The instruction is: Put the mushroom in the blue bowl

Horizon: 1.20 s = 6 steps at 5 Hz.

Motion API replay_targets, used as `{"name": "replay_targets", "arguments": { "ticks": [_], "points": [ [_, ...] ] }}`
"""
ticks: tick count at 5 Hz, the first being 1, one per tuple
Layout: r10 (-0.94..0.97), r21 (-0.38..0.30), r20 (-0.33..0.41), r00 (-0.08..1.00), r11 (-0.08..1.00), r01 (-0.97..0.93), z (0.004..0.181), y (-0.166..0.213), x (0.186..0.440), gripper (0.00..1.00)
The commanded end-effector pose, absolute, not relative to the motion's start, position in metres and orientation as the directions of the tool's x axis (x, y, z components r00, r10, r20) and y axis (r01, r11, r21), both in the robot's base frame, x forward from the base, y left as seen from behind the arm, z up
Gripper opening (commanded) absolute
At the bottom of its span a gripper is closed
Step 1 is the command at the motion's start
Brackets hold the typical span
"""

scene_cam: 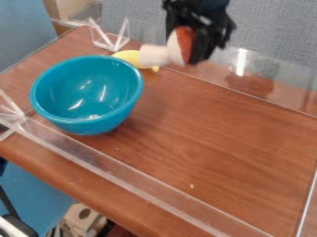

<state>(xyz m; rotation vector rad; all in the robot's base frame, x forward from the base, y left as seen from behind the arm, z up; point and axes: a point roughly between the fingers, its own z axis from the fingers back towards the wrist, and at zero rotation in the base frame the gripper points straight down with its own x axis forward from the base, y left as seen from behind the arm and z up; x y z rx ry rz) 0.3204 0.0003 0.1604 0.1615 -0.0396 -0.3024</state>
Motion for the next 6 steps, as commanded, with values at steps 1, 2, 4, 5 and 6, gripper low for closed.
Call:
{"name": "replay_targets", "arguments": {
  "ticks": [1,2,4,5,6],
  "points": [
    [-0.315,0.189,0.09,0.945,0.937,0.294,0.19,0.015,0.329,0.0],
    [-0.32,0.191,0.096,0.943,0.935,0.298,0.186,0.013,0.334,0.0],
    [-0.277,0.197,0.109,0.955,0.947,0.252,0.186,0.016,0.338,0.0],
    [-0.229,0.199,0.115,0.967,0.959,0.204,0.185,0.024,0.338,0.0],
    [-0.278,0.201,0.122,0.953,0.947,0.251,0.184,0.035,0.335,0.0]
  ]
}}
